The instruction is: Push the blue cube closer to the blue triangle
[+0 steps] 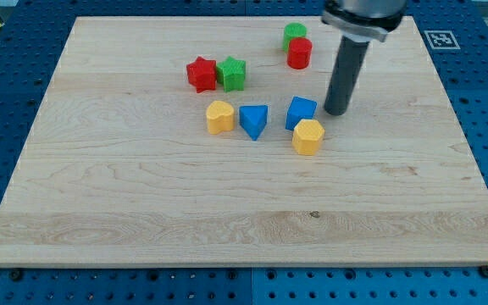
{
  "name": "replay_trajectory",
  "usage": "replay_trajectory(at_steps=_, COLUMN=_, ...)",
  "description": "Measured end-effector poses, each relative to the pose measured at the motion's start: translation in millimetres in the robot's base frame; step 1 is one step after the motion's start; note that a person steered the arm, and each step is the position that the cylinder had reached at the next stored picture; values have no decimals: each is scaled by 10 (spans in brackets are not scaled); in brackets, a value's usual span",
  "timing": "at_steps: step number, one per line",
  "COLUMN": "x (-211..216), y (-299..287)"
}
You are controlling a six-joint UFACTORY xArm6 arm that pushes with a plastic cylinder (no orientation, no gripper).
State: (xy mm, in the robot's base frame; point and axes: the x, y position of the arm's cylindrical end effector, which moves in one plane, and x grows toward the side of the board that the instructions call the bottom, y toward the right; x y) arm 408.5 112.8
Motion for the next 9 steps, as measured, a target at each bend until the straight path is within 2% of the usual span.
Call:
replay_trajectory(at_steps=1, x=0, y=-346)
replay_trajectory(at_steps=2, x=0, y=-428)
replay_trajectory(at_steps=5, x=-39, y=-486)
replay_trajectory(at_steps=8, x=124, y=-511)
replay_trajectory(at_steps=9, x=-46, y=-603)
